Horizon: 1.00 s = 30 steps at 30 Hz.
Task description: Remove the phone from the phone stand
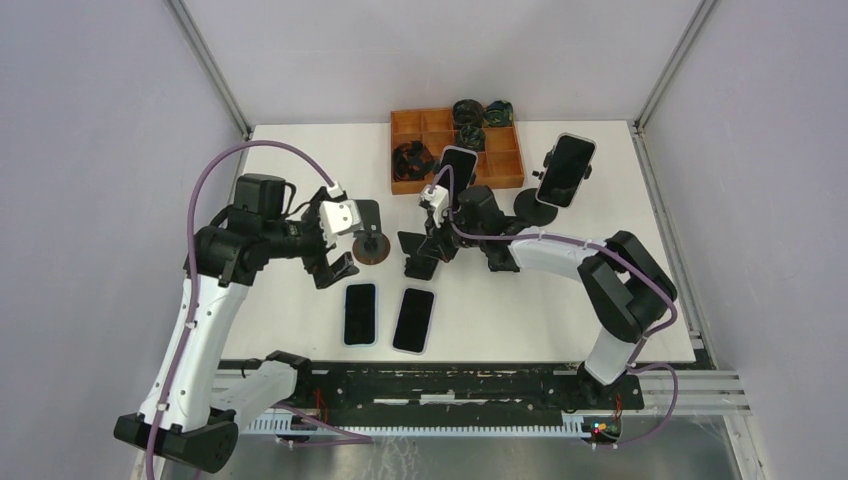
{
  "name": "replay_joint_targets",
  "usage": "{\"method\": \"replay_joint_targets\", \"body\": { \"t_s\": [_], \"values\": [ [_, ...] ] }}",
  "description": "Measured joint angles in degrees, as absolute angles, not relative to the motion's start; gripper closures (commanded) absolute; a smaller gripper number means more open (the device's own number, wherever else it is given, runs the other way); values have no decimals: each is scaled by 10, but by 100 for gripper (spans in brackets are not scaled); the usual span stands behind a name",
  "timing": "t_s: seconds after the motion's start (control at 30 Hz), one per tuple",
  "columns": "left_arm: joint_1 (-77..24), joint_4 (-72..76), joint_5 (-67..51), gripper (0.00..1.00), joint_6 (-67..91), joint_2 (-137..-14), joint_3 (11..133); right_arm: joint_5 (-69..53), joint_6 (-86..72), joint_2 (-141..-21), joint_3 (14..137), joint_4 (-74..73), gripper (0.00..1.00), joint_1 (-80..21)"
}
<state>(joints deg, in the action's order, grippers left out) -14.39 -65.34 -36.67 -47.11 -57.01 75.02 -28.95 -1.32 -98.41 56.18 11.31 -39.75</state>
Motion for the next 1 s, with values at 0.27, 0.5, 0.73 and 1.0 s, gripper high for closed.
{"method": "replay_joint_targets", "body": {
  "t_s": [0.27, 0.5, 0.73, 1.0],
  "values": [
    [-144, -628, -383, 0, -467, -547, 733, -314, 33, -1011, 605, 80, 65, -388],
    [-144, -620, -398, 0, -467, -552, 733, -321, 68, -1020, 672, 3, 40, -388],
    [-144, -616, -402, 0, -462, -570, 743, -281, 62, -958, 653, -31, 18, -388],
    [-144, -610, -401, 0, -433, -584, 754, -242, 4, -714, 521, 24, 2, -386]
  ]
}}
